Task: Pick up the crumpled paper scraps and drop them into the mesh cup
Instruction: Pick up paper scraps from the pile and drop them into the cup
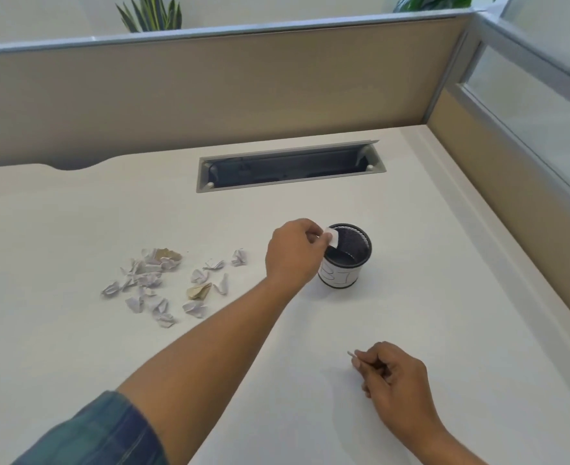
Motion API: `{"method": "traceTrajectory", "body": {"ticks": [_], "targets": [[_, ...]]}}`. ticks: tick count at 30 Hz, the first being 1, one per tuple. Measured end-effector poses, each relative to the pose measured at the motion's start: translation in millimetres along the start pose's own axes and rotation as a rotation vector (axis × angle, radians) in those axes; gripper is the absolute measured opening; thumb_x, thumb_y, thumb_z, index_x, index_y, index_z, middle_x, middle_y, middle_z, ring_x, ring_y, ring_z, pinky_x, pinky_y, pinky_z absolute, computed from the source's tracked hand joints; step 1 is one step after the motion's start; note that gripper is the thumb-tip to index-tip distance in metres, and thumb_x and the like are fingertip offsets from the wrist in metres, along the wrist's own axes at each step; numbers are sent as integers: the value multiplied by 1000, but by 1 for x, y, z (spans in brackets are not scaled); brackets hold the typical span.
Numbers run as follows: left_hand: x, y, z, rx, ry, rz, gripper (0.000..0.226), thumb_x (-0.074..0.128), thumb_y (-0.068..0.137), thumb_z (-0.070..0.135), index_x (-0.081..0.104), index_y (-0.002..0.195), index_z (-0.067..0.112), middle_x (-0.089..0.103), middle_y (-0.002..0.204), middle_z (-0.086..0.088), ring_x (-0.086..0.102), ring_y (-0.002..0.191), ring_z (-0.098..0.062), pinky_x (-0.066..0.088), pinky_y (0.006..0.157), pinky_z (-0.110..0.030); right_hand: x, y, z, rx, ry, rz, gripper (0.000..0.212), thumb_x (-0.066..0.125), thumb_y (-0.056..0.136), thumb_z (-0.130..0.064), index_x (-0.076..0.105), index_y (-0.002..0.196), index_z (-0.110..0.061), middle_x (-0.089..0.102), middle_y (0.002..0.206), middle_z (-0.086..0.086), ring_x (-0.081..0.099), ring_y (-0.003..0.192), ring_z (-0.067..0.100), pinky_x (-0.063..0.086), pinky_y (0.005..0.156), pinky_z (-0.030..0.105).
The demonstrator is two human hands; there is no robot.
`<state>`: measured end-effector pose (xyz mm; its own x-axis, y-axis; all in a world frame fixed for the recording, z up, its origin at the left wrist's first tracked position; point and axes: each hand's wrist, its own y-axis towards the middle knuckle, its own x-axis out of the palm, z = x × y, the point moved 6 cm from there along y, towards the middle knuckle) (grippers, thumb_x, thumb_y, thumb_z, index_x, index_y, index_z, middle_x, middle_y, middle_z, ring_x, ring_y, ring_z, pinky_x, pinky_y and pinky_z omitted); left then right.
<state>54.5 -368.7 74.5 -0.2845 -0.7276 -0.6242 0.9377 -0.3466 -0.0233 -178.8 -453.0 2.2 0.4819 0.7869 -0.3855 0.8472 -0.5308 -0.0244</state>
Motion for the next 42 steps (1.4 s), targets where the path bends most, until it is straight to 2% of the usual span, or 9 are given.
{"method": "traceTrajectory", "body": {"ticks": [11, 15, 18, 22, 24, 27, 29, 35, 42], "targets": [[-26, -32, -41, -68, -77, 133, 20, 61, 90, 45, 69, 85, 27, 70, 81, 15, 66, 81, -5, 48, 72, -25, -31, 34, -14, -25, 96, 68, 24, 71, 85, 2, 70, 73, -19, 70, 77, -5, 65, 53, 16, 55, 53, 25], [-40, -71, -76, -172, -128, 140, 21, 61, 91, 45, 69, 82, 28, 72, 79, 13, 69, 79, -10, 53, 75, -33, -39, 69, -44, -158, 35, 67, 29, 70, 86, 0, 74, 84, -29, 70, 78, -9, 67, 61, 11, 52, 57, 17], [-47, -98, -98, -245, -146, 165, 20, 61, 91, 43, 69, 79, 29, 72, 76, 13, 69, 76, -8, 49, 69, -28, -41, 101, -69, -267, -90, 57, 11, 75, 85, -17, 75, 84, -28, 72, 78, -14, 64, 63, 8, 46, 55, 12], [-54, -122, -119, -316, -181, 210, 20, 62, 91, 42, 69, 77, 30, 71, 74, 19, 68, 72, -9, 46, 64, -26, -37, 141, -82, -243, -201, 32, 7, 76, 82, -21, 72, 81, -27, 70, 70, -17, 63, 66, -1, 48, 60, 9], [-55, -129, -125, -327, -192, 221, 20, 62, 92, 40, 69, 77, 29, 71, 74, 20, 68, 73, -11, 47, 64, -27, -33, 155, -85, -214, -229, 7, 10, 75, 83, -18, 71, 80, -27, 70, 68, -17, 65, 63, -5, 52, 64, 11], [-60, -137, -127, -329, -204, 252, 15, 63, 92, 37, 68, 79, 32, 72, 76, 12, 68, 75, -12, 47, 66, -27, -29, 164, -85, -183, -246, -15, 12, 65, 88, -14, 73, 86, -23, 72, 70, -11, 71, 66, 2, 59, 73, 28], [-66, -142, -127, -328, -193, 298, 10, 63, 92, 38, 67, 84, 35, 71, 83, 12, 64, 74, -5, 46, 65, -25, -31, 164, -86, -199, -217, 17, 14, 62, 89, -15, 73, 89, -23, 73, 71, -10, 72, 68, 6, 59, 71, 30], [-83, -155, -144, -321, -138, 372, 16, 63, 92, 37, 66, 104, 28, 67, 97, 15, 60, 81, 7, 44, 63, -18, -27, 133, -88, -249, -63, 120, 18, 64, 89, -17, 70, 86, -34, 73, 76, -16, 69, 71, 2, 46, 59, 7], [-107, -176, -182, -331, -113, 384, 19, 65, 91, 31, 62, 110, 32, 67, 96, 13, 62, 83, 3, 48, 65, -23, 45, 64, -65, -235, -128, -56, 32, 70, 85, -9, 66, 81, -41, 69, 83, -30, 64, 63, -4, 44, 54, 7]]}}
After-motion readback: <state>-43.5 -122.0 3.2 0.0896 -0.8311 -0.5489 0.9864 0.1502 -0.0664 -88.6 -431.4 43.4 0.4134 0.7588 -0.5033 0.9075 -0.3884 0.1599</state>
